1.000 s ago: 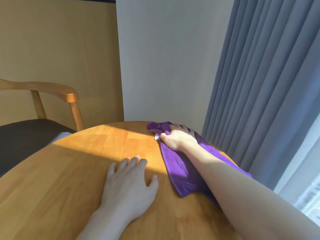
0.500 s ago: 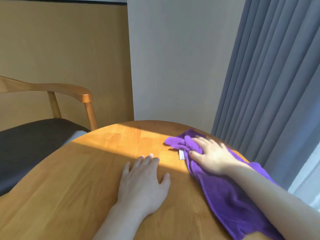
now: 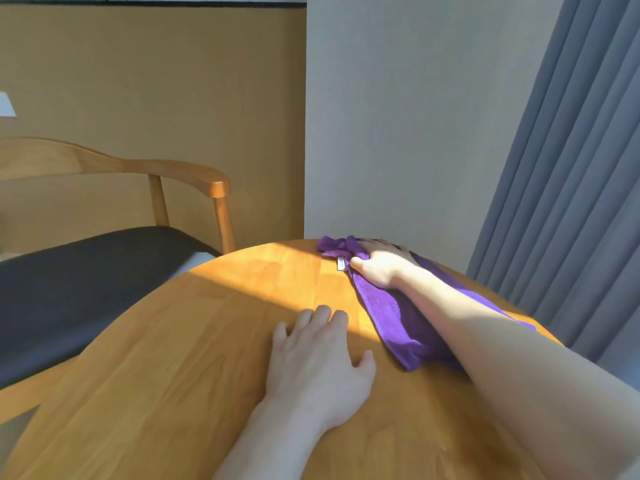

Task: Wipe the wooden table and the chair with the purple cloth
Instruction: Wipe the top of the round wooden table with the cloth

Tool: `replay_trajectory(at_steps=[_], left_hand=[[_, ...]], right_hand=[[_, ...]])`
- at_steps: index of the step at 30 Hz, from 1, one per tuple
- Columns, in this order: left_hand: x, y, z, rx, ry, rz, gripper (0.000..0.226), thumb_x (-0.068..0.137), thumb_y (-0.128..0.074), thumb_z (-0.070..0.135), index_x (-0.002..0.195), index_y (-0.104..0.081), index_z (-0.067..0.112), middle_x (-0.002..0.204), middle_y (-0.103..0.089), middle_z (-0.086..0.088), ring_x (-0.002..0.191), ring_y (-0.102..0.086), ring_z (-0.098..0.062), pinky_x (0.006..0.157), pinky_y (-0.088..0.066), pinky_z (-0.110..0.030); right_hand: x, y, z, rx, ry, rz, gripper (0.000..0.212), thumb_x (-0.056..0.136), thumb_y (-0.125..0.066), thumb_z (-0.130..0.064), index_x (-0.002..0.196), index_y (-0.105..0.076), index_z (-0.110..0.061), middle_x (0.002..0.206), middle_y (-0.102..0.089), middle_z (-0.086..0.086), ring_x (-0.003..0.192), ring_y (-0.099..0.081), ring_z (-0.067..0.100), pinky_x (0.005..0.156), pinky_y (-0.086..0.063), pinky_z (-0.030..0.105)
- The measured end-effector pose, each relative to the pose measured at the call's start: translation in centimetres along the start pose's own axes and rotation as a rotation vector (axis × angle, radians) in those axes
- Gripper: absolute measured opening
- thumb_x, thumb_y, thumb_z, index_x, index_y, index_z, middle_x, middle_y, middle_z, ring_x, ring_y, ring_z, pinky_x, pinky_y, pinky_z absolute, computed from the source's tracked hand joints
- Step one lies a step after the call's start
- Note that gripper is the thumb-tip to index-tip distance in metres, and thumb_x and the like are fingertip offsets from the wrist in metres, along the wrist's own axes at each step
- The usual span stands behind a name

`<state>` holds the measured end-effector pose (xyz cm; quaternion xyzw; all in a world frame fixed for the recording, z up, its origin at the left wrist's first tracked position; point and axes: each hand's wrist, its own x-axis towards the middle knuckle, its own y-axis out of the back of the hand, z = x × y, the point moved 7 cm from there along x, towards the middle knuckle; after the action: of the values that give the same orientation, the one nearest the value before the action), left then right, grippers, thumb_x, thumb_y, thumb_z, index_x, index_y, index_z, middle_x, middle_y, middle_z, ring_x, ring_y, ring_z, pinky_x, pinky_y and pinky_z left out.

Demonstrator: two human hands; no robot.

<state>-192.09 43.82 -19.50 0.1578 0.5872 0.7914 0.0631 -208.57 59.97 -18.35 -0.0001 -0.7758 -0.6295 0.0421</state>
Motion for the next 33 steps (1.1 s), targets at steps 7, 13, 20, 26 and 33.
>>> replay_trajectory(at_steps=[7, 13, 20, 26, 33], left_hand=[[-0.1, 0.5, -1.1, -0.009, 0.067, 0.045, 0.058, 0.088, -0.036, 0.066, 0.138, -0.041, 0.037, 0.145, -0.039, 0.016, 0.136, -0.03, -0.011, 0.11, -0.024, -0.037], [-0.2, -0.4, -0.5, -0.001, 0.077, 0.043, 0.059, 0.092, -0.034, 0.057, 0.143, -0.038, 0.028, 0.152, -0.034, 0.008, 0.141, -0.024, -0.016, 0.118, -0.017, -0.04], [0.4, 0.0, -1.0, -0.011, 0.074, 0.062, 0.06, 0.084, -0.035, 0.06, 0.134, -0.046, 0.029, 0.14, -0.043, 0.01, 0.132, -0.033, -0.017, 0.113, -0.025, -0.042], [1.0, -0.3, -2.3, -0.022, 0.079, 0.062, 0.052, 0.082, -0.04, 0.063, 0.123, -0.05, 0.034, 0.131, -0.048, 0.013, 0.126, -0.038, -0.016, 0.104, -0.031, -0.04], [0.8, -0.2, -2.1, -0.038, 0.068, 0.077, 0.047, 0.084, -0.041, 0.062, 0.123, -0.049, 0.038, 0.133, -0.047, 0.016, 0.127, -0.037, -0.014, 0.105, -0.03, -0.038]], right_hand=[[-6.1, -2.1, -1.7, -0.004, 0.29, -0.147, 0.079, 0.086, -0.03, -0.063, 0.158, -0.03, -0.029, 0.166, -0.021, -0.016, 0.155, -0.01, 0.011, 0.125, -0.007, 0.044], [-4.6, -1.1, 0.4, 0.093, 0.205, -0.047, 0.065, 0.093, -0.039, -0.061, 0.153, -0.039, -0.035, 0.162, -0.033, -0.015, 0.151, -0.025, 0.014, 0.122, -0.019, 0.038], [3.2, -0.8, -2.5, 0.039, 0.026, -0.007, 0.066, 0.081, -0.025, -0.06, 0.141, -0.045, -0.042, 0.151, -0.05, -0.001, 0.135, -0.047, 0.03, 0.11, -0.035, 0.052], [1.1, -1.3, -3.3, 0.056, 0.104, -0.038, 0.044, 0.092, -0.037, -0.052, 0.116, -0.056, -0.02, 0.138, -0.061, 0.009, 0.121, -0.057, 0.032, 0.106, -0.042, 0.047], [-6.0, -2.7, -4.5, -0.006, 0.335, -0.072, 0.067, 0.098, -0.038, -0.052, 0.158, -0.03, -0.023, 0.167, -0.024, -0.009, 0.154, -0.015, 0.015, 0.123, -0.009, 0.044]])
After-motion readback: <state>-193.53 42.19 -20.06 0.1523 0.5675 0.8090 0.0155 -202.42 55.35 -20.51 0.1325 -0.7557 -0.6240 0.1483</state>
